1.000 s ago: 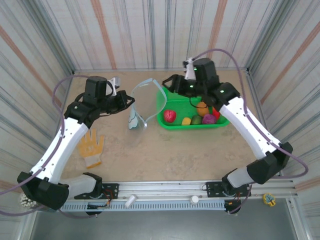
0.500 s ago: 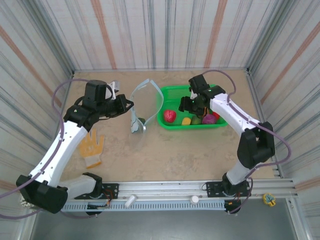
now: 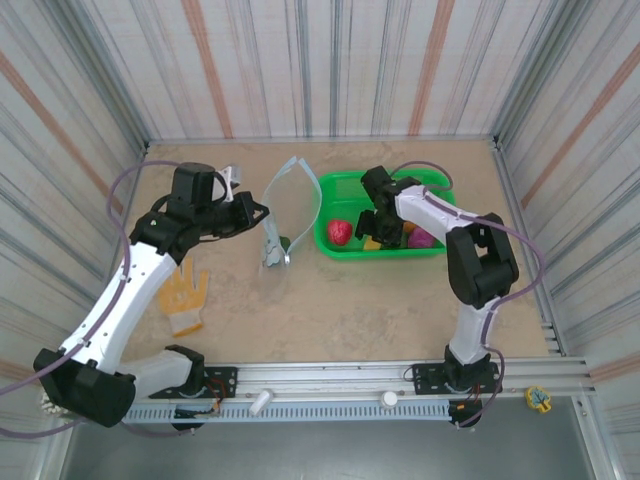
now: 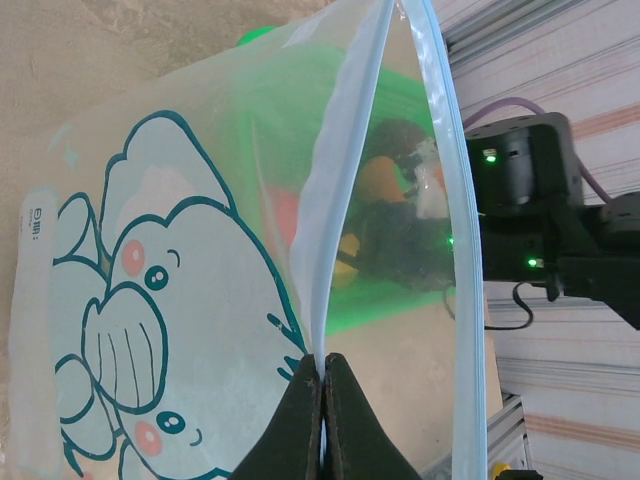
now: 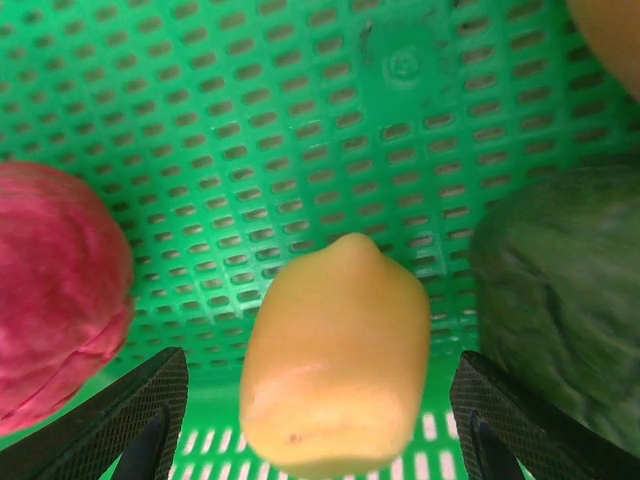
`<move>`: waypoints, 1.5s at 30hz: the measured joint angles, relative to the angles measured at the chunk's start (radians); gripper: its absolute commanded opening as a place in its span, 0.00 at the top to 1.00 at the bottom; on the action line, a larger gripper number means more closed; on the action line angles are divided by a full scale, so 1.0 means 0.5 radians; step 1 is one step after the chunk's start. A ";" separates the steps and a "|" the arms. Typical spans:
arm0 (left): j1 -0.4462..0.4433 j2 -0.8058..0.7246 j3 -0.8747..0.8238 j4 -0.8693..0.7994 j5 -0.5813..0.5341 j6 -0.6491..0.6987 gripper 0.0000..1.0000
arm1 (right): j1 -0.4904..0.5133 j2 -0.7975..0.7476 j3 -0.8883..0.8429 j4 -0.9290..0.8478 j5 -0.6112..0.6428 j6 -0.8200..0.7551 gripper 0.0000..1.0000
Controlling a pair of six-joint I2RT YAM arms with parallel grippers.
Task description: Place the food in the zip-top bag and seal the zipper
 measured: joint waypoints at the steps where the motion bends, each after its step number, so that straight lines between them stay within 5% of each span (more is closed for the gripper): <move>1: 0.000 -0.002 0.000 0.000 0.000 0.000 1.00 | 0.000 0.015 0.002 0.002 0.003 0.005 0.45; 7: 0.000 -0.021 -0.002 -0.002 -0.002 0.018 1.00 | -0.001 0.038 0.031 0.001 0.028 0.039 0.67; 10: 0.000 -0.035 -0.002 -0.005 -0.002 0.031 1.00 | -0.001 0.037 0.043 0.004 0.043 0.037 0.70; 19: 0.009 -0.043 -0.002 -0.010 -0.002 0.052 1.00 | -0.018 -0.050 0.049 -0.008 0.042 0.008 0.71; 31: 0.009 -0.043 -0.002 -0.010 0.001 0.052 1.00 | -0.009 -0.742 0.303 0.056 -0.137 -0.216 0.72; 45: 0.009 -0.043 0.000 -0.009 0.040 0.050 1.00 | 0.551 -0.668 0.846 0.137 -0.394 -0.249 0.72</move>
